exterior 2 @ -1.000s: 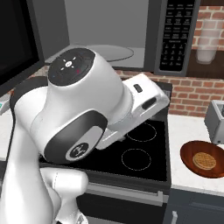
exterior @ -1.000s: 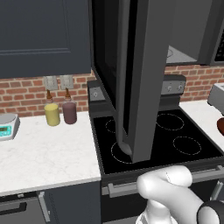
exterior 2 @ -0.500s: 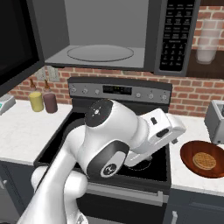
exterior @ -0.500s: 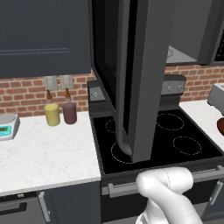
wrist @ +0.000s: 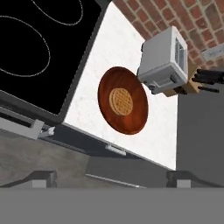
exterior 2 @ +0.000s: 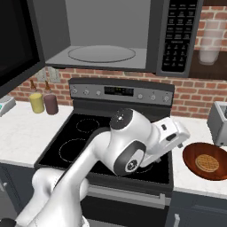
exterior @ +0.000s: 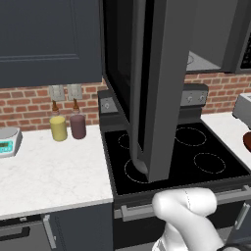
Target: Open the microwave, place the bowl with waffle inside the microwave, then close the microwave door and turn it on.
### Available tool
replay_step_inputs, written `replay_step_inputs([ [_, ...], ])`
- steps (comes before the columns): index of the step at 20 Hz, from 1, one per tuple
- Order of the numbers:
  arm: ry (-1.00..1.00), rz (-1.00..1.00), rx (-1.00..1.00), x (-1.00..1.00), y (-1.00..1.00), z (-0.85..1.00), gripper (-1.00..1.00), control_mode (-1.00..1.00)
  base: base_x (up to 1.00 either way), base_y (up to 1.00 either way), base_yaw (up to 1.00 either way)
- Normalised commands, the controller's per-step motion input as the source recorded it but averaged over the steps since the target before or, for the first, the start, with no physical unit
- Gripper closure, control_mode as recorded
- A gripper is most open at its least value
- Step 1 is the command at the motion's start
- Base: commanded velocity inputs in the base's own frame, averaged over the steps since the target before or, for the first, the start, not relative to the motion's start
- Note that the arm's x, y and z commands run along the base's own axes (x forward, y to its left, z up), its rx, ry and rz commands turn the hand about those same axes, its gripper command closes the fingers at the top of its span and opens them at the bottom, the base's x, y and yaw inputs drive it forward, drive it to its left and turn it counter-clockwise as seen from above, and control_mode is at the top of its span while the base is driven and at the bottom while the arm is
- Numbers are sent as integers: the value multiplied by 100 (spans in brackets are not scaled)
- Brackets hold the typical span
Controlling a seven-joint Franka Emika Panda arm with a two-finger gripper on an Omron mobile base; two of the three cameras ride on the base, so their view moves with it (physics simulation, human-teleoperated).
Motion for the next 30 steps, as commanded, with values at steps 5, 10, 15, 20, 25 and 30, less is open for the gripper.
replay_step_inputs([
  [5,17,1,23,42,-48,-44,-100,-100,0,0,0],
  [10,13,0,24,30,-41,-47,-100,-100,0,0,0],
  [15,-2,0,4,26,-5,-47,-100,-100,0,0,0],
  [20,-11,5,1,41,-1,-38,-100,-100,0,0,0],
  [25,-12,5,1,43,-3,-43,-100,-100,0,0,0],
  [30,-7,3,0,28,-4,-47,-100,-100,0,0,0],
])
